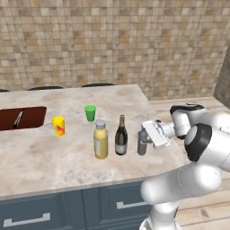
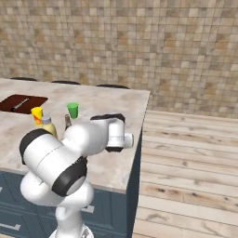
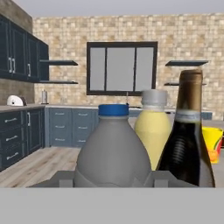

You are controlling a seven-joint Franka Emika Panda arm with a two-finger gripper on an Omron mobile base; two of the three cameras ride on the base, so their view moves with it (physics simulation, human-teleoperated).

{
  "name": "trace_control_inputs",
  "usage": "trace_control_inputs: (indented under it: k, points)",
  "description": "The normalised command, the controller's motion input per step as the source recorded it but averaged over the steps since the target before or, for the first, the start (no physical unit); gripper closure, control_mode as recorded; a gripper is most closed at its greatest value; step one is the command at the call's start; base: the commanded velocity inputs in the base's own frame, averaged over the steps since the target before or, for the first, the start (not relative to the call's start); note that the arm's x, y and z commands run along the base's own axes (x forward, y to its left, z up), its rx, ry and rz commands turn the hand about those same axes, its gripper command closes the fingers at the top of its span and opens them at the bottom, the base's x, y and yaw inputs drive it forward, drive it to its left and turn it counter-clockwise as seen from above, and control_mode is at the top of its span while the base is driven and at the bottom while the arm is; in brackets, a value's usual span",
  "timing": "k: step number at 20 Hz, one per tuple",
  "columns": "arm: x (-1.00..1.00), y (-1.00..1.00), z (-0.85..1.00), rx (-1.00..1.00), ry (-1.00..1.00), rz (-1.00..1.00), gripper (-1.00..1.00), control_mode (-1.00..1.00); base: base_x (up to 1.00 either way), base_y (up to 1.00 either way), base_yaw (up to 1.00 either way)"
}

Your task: Place the drinks on the dining counter in a tight cluster.

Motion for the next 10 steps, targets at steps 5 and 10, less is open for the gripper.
trace_control_inputs:
  k: [5, 10]
  points:
    - [0.16, 0.0, 0.0, 0.04, 0.0, 0.05, 1.0, -1.0, 0.0, 0.0, 0.0]
    - [0.15, 0.0, -0.01, 0.02, 0.0, 0.04, 1.0, -1.0, 0.0, 0.0, 0.0]
